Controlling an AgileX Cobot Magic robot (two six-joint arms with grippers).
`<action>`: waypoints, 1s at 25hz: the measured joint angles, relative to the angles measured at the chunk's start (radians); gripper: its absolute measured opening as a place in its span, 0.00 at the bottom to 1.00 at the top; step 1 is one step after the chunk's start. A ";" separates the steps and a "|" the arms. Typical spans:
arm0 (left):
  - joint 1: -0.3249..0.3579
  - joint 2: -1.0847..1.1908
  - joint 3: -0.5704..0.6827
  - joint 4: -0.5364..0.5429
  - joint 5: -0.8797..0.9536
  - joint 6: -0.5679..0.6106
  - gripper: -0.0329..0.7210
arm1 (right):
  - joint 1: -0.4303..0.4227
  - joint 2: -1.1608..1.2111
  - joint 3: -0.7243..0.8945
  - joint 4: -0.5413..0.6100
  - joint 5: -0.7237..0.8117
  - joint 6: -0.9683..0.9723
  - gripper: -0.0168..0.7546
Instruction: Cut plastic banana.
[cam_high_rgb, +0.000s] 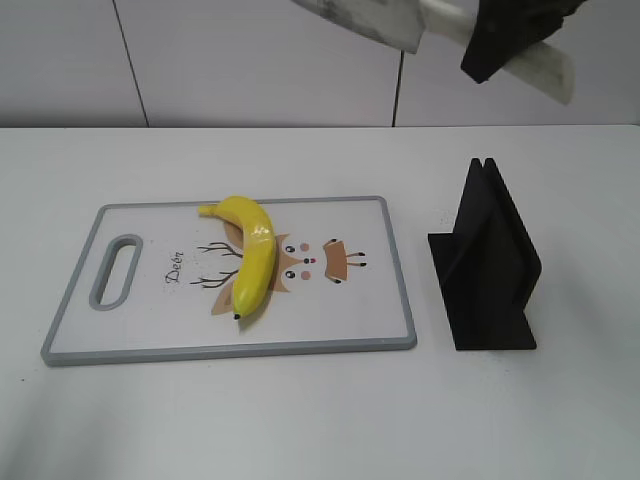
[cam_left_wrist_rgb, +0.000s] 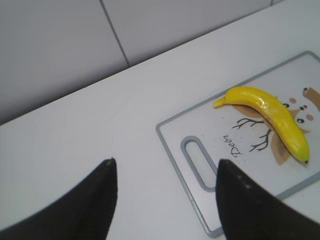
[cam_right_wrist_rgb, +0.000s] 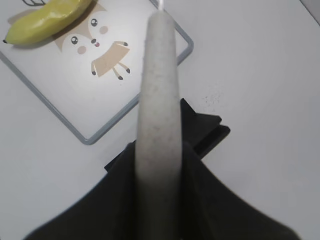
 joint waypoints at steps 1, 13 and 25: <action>0.000 0.061 -0.047 -0.026 0.011 0.061 0.82 | 0.000 0.019 -0.013 0.012 0.001 -0.043 0.24; -0.138 0.610 -0.568 -0.148 0.181 0.526 0.82 | 0.000 0.192 -0.093 0.078 -0.009 -0.594 0.24; -0.256 0.896 -0.677 -0.122 0.275 0.689 0.82 | 0.000 0.286 -0.129 0.204 -0.010 -0.812 0.24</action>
